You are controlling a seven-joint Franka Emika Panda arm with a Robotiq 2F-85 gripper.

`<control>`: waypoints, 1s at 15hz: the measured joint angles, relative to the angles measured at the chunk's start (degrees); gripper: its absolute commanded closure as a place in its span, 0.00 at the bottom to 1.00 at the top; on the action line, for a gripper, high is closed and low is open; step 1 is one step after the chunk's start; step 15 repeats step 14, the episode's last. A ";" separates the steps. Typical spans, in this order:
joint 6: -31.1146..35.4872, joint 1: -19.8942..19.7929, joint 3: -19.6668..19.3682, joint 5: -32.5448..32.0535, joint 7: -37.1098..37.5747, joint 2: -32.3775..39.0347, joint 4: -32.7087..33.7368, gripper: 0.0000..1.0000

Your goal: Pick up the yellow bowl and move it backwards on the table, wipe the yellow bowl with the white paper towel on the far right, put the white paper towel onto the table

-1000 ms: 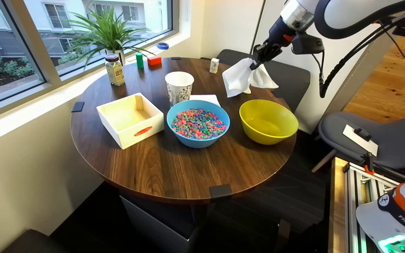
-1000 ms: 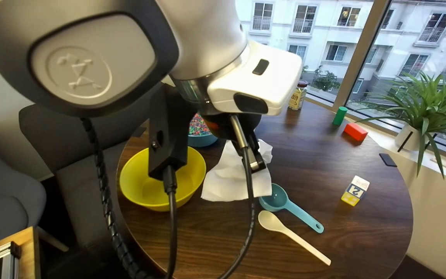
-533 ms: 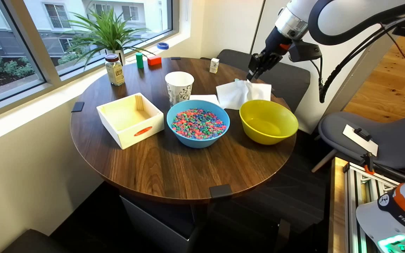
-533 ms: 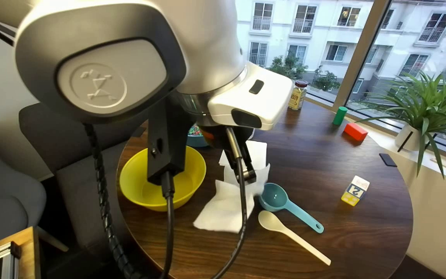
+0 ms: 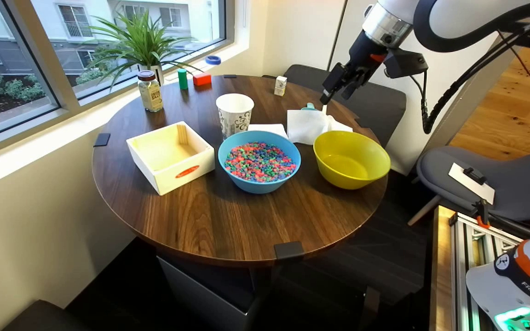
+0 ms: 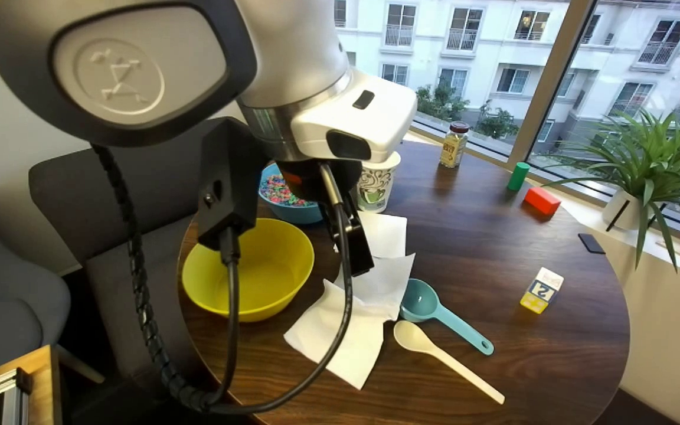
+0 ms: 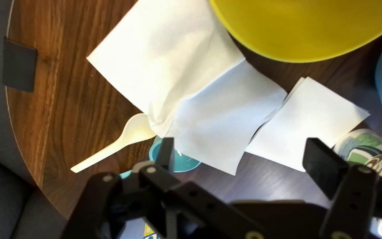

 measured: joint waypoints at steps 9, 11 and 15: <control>-12.10 1.00 4.99 -3.00 5.00 -10.32 -3.24 0.00; -12.30 1.01 5.84 -3.23 5.59 -12.70 -4.67 0.00; -12.30 1.01 6.31 -3.55 6.01 -14.89 -6.23 0.00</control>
